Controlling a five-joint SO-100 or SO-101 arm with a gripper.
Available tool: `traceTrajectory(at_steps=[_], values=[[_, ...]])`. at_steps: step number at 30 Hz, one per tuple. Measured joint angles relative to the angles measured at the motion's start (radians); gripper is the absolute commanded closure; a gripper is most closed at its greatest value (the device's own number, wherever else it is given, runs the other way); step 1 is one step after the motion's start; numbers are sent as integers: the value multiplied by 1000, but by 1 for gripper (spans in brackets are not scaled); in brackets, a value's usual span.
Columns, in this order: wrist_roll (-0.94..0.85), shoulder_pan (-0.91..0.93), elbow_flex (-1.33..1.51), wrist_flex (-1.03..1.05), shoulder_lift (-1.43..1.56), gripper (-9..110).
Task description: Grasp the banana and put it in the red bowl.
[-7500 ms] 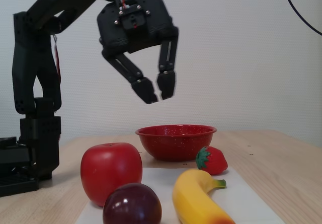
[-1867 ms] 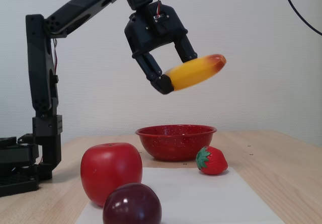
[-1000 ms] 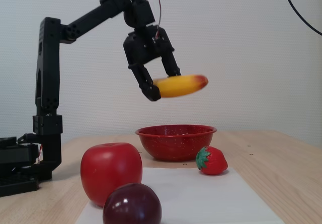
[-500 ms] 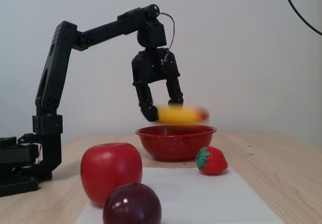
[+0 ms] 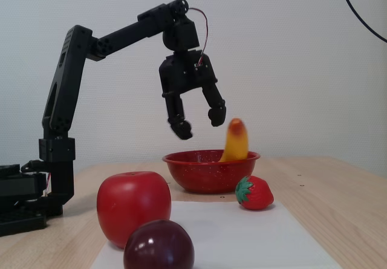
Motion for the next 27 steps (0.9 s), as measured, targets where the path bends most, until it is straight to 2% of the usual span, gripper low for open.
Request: traceTrajectory(at_steps=[7,15,21,27], values=[[0,-2,-12,0,11,100],[0,-40,-2,0,201,101],[23,-130,141,-6,391,101],[63,-249,316,-106,541,101]])
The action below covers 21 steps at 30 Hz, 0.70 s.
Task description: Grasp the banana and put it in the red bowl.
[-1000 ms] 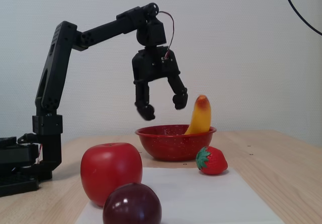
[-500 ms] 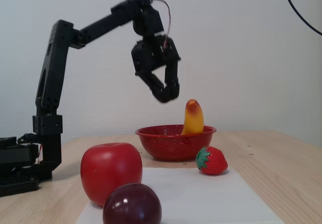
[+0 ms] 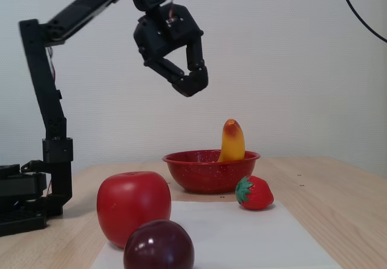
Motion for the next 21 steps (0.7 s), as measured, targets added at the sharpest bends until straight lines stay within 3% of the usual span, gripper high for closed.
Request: traceTrajectory(at_steps=[21], values=[[-29,-219,913,-841,617,101]])
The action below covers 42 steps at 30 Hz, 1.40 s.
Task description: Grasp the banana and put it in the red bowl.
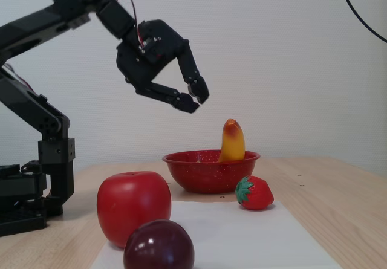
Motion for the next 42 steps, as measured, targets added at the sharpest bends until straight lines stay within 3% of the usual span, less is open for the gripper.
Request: traceTrajectory(at_steps=[7,18,37,42], values=[[-37,-29,337,-345,138,101],[-74,-44,719,-494,437,101],[15,-57,1124,-620,744,101],[-51,-63,1124,-492,744,101]])
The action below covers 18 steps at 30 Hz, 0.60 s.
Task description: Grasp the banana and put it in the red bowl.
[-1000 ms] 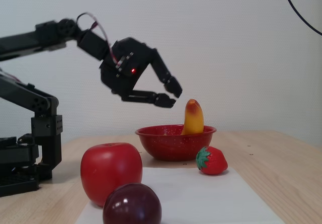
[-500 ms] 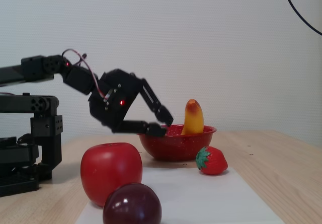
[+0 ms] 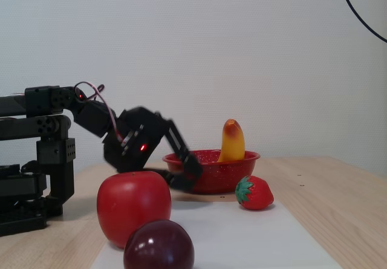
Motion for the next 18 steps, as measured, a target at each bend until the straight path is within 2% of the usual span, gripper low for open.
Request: traceTrajectory(at_steps=[11,18], values=[[-14,9,0,407,23,101],[-9,11,0,439,23,101]])
